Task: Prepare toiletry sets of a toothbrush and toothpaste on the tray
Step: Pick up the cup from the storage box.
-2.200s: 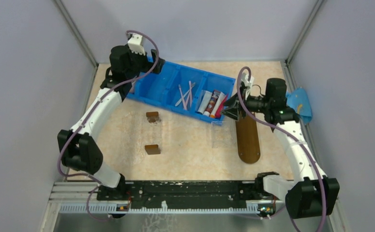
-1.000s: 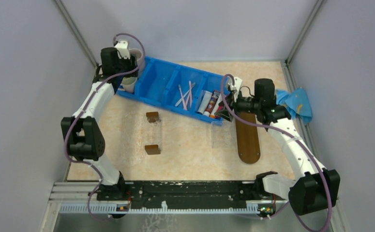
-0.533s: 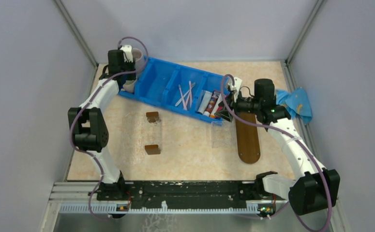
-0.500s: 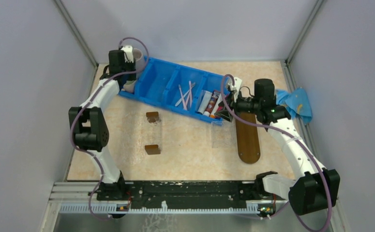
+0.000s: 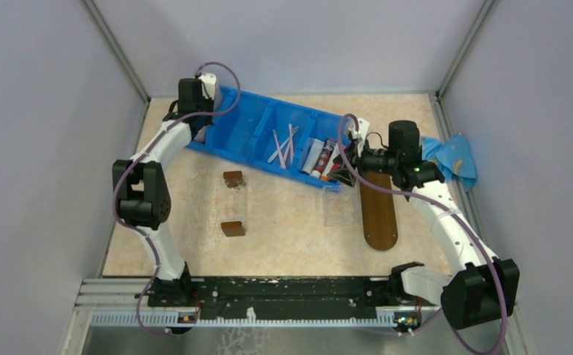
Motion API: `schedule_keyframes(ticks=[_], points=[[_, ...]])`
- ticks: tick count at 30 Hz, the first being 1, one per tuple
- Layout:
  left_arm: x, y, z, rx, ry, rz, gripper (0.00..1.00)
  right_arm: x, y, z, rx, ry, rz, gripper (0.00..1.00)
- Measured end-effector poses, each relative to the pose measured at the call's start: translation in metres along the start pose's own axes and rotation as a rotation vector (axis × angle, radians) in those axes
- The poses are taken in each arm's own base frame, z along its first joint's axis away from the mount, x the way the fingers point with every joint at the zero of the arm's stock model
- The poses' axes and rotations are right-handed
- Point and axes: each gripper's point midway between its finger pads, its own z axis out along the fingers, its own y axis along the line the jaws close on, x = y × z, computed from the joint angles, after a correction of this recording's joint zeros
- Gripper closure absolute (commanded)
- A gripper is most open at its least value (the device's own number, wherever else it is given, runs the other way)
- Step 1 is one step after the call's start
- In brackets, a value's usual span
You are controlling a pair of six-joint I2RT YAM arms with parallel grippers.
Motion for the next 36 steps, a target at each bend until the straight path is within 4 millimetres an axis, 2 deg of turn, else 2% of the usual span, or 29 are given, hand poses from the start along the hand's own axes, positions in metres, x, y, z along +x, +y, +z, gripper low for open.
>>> schedule_keyframes(ticks=[6,10,18,21,25,28,33,36], points=[[-0.001,0.000,-0.006,-0.024,-0.003,0.050,1.00,0.000,0.001,0.000,-0.004,-0.002,-0.004,0.48],[-0.009,0.002,-0.025,-0.031,-0.035,0.069,1.00,-0.001,0.001,0.000,-0.008,-0.003,-0.006,0.48],[-0.063,0.018,-0.076,-0.060,-0.193,0.043,1.00,-0.002,0.004,0.000,-0.022,-0.009,-0.006,0.48],[-0.077,0.018,-0.094,-0.039,-0.239,0.014,1.00,-0.002,0.005,0.000,-0.029,-0.013,-0.006,0.48],[-0.090,0.000,-0.119,0.037,-0.275,-0.026,1.00,-0.003,0.009,0.001,-0.052,-0.022,-0.005,0.48],[-0.099,-0.028,-0.146,0.137,-0.301,-0.044,1.00,-0.003,0.014,0.001,-0.073,-0.034,-0.009,0.48],[-0.111,-0.075,-0.203,0.347,-0.345,-0.065,1.00,-0.013,0.023,-0.004,-0.099,-0.069,-0.031,0.48],[-0.106,-0.097,-0.237,0.472,-0.368,-0.059,1.00,-0.021,0.026,-0.008,-0.100,-0.096,-0.037,0.48]])
